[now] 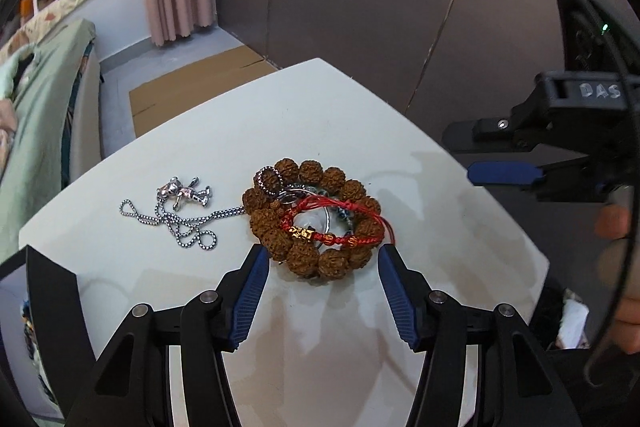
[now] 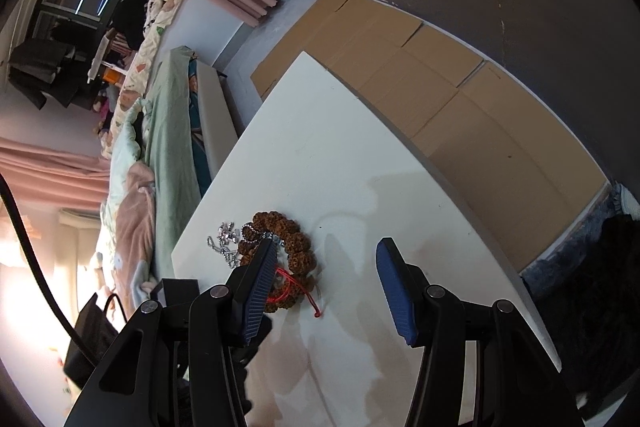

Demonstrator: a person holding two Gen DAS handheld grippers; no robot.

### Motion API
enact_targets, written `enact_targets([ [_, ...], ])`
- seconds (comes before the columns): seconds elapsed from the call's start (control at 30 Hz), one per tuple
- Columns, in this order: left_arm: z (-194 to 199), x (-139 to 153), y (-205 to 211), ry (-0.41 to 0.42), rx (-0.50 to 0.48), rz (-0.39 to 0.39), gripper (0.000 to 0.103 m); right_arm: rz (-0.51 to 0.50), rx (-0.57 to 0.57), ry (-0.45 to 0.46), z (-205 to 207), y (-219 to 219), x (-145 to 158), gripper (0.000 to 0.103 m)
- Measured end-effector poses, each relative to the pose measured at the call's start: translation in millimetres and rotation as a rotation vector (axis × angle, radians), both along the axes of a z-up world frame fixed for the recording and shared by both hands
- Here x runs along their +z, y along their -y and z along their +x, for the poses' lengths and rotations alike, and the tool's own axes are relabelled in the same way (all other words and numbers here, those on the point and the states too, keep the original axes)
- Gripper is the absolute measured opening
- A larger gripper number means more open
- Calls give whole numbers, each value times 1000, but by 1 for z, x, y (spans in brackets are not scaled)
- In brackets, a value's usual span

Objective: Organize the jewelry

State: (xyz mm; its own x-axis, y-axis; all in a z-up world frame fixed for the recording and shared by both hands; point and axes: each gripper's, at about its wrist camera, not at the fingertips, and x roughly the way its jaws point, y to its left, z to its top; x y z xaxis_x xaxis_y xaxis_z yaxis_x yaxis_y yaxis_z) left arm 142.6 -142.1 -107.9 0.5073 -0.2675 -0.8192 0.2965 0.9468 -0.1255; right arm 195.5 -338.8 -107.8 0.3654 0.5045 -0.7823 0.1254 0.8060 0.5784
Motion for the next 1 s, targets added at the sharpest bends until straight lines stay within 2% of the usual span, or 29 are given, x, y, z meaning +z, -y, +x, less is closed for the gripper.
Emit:
enact_targets([
  [0.17,7,-4,3,16,6,43,58,3,3,-2,-2,1,2,54],
  [0.27,13,-5,2,34,8,34,58,-3,2,2,-1,0,3,54],
  [0.33,18,-6,2,45,12,35,50,-1,1,-3,-2,0,3,54],
  [0.57,25,-6,5,75,-18,32,49,-5,10,-1,-2,0,4,54],
  [0.7,28,-7,6,60,-36,32,49,-5,16,-7,-2,0,4,54],
  [0.87,27,-5,-6,15,-14,-48,49,-6,12,-2,-1,3,5,54],
  [1.0,22,-5,-4,17,-35,-28,49,-4,17,-2,-1,3,5,54],
])
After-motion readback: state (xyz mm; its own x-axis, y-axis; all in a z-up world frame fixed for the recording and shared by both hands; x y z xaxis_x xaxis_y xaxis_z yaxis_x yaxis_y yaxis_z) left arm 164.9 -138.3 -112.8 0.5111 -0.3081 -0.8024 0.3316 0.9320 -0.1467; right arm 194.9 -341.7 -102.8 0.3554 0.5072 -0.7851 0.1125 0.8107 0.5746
